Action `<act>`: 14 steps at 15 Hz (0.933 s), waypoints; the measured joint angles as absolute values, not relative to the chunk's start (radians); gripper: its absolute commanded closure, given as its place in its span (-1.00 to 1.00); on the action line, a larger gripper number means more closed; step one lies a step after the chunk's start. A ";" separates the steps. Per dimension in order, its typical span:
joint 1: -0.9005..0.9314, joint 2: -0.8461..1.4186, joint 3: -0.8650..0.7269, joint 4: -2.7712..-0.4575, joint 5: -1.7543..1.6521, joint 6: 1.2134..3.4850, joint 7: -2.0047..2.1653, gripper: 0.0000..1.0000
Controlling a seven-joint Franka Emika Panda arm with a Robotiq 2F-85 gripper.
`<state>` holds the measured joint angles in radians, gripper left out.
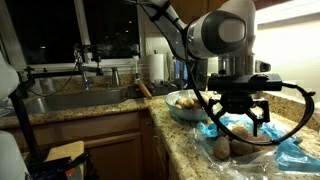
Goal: Move potatoes from the plastic bag to the clear bowl
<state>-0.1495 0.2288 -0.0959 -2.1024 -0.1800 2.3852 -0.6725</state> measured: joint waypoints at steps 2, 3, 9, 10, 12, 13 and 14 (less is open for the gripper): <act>-0.149 0.234 -0.097 -2.102 -0.180 2.385 -0.673 -1.00; -0.149 0.238 -0.096 -2.102 -0.180 2.386 -0.673 -1.00; -0.146 0.269 -0.072 -2.102 -0.180 2.388 -0.680 -1.00; -0.146 0.274 -0.068 -2.102 -0.180 2.388 -0.683 -1.00; -0.146 0.283 -0.062 -2.102 -0.180 2.388 -0.687 -1.00; -0.146 0.287 -0.060 -2.102 -0.180 2.388 -0.687 -1.00; -0.146 0.291 -0.059 -2.102 -0.180 2.388 -0.688 -1.00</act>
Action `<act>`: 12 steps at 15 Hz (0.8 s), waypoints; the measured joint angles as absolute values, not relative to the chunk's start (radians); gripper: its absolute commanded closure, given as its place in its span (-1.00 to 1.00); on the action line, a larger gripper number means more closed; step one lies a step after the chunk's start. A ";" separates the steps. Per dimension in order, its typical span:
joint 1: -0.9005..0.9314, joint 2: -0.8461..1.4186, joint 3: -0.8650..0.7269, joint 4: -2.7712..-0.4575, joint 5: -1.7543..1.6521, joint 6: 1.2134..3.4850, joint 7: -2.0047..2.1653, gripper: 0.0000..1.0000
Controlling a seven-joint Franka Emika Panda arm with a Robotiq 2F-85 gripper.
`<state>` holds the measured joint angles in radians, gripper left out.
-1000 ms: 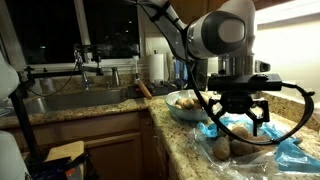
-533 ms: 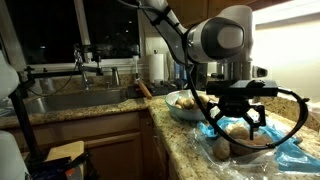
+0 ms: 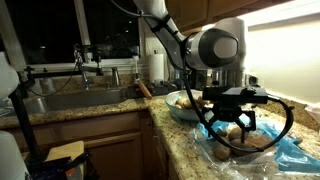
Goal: Move potatoes from the plastic bag to the clear bowl
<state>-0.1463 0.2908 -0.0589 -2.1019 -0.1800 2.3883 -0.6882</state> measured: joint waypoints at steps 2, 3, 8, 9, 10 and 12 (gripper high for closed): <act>-0.147 0.299 -0.059 -2.102 -0.180 2.388 -0.691 -1.00; -0.147 0.303 -0.059 -2.101 -0.180 2.388 -0.693 -1.00; -0.147 0.315 -0.057 -2.097 -0.180 2.388 -0.715 -1.00; -0.147 0.320 -0.056 -2.094 -0.180 2.388 -0.722 -1.00; -0.147 0.326 -0.056 -2.090 -0.180 2.388 -0.727 -1.00; -0.147 0.334 -0.056 -2.086 -0.180 2.388 -0.733 -1.00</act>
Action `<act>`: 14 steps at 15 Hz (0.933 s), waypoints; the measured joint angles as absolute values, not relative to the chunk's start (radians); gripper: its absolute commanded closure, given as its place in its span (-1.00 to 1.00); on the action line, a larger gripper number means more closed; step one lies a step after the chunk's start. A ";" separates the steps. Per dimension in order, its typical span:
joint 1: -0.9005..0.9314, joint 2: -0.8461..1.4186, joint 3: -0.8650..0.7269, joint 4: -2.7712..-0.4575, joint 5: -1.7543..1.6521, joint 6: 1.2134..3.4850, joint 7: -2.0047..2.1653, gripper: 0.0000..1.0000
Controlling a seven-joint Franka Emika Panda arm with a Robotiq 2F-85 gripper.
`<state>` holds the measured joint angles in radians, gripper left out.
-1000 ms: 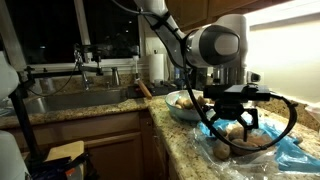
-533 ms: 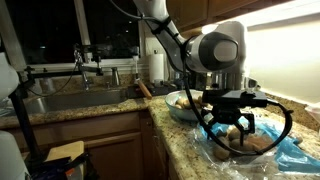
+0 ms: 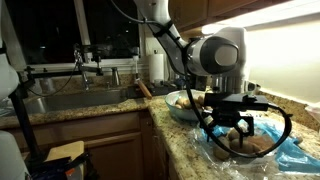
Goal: Move potatoes from the plastic bag to the clear bowl
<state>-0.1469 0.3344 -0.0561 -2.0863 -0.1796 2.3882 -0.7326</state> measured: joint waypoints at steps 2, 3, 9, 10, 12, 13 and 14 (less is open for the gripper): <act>-0.147 0.345 -0.056 -2.080 -0.180 2.388 -0.738 -1.00; -0.148 0.351 -0.056 -2.076 -0.180 2.388 -0.740 -1.00; -0.149 0.374 -0.056 -2.061 -0.179 2.388 -0.755 -1.00; -0.149 0.376 -0.056 -2.060 -0.178 2.388 -0.762 -1.00; -0.149 0.379 -0.055 -2.056 -0.176 2.390 -0.774 -1.00; -0.150 0.379 -0.053 -2.055 -0.171 2.396 -0.782 -1.00; -0.151 0.379 -0.051 -2.055 -0.168 2.408 -0.790 -1.00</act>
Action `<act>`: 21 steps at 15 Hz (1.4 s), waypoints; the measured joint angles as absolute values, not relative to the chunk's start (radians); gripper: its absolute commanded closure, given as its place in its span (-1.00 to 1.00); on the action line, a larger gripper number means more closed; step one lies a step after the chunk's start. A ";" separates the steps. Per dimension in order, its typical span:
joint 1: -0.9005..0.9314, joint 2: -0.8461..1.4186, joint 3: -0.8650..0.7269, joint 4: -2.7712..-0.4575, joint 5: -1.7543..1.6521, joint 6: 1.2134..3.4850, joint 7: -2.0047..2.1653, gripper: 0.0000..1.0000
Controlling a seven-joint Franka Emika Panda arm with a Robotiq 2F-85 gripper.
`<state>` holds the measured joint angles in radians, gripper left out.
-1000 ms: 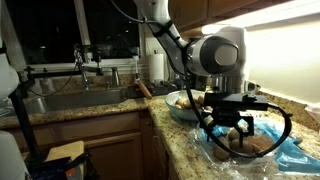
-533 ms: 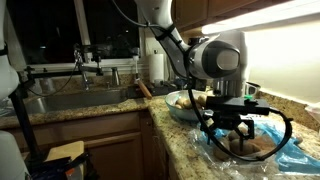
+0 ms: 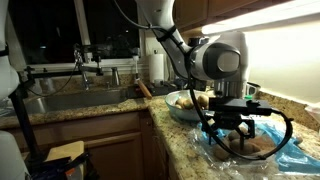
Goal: Move potatoes from the plastic bag to the clear bowl
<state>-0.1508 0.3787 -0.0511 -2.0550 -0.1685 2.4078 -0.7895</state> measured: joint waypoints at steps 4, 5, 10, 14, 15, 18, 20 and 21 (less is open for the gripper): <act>-0.157 0.379 -0.039 -2.055 -0.165 2.448 -0.815 -1.00; -0.157 0.379 -0.037 -2.055 -0.165 2.450 -0.818 -1.00; -0.157 0.378 -0.038 -2.054 -0.169 2.447 -0.820 -1.00; -0.157 0.372 -0.046 -2.047 -0.175 2.427 -0.810 -1.00; -0.157 0.372 -0.048 -2.041 -0.179 2.412 -0.805 -1.00; -0.156 0.372 -0.052 -2.021 -0.195 2.355 -0.789 -1.00; -0.156 0.372 -0.052 -2.009 -0.208 2.314 -0.782 -1.00; -0.155 0.372 -0.052 -2.006 -0.212 2.297 -0.781 -1.00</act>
<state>-0.1555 0.3717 -0.0520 -2.0059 -0.2118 2.2966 -0.7806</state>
